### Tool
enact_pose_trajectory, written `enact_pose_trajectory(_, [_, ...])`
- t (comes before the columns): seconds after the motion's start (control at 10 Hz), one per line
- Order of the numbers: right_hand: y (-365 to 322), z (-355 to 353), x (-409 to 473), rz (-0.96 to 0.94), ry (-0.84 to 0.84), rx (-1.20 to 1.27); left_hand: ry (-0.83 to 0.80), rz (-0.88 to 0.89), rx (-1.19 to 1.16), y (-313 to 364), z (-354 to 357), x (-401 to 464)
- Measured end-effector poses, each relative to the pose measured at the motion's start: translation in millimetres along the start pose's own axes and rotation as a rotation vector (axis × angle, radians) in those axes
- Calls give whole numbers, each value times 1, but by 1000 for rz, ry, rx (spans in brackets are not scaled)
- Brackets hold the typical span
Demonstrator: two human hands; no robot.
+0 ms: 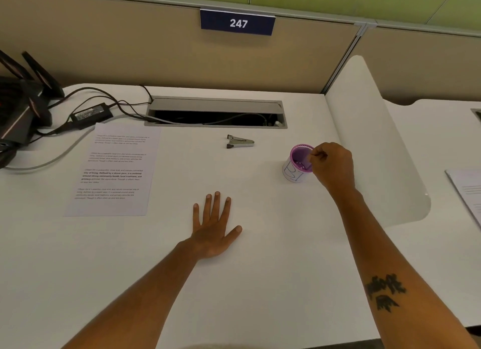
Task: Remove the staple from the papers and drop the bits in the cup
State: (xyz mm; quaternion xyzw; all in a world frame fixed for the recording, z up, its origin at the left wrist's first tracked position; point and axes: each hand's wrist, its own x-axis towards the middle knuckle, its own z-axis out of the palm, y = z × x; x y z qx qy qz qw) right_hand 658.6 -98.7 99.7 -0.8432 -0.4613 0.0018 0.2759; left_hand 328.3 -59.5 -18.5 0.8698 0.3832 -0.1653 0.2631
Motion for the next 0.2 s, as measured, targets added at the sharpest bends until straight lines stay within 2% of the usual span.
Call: enact_pose_trajectory(0.2, [-15,3,-33,-43,89,46,126,35,-34,0,4,-12])
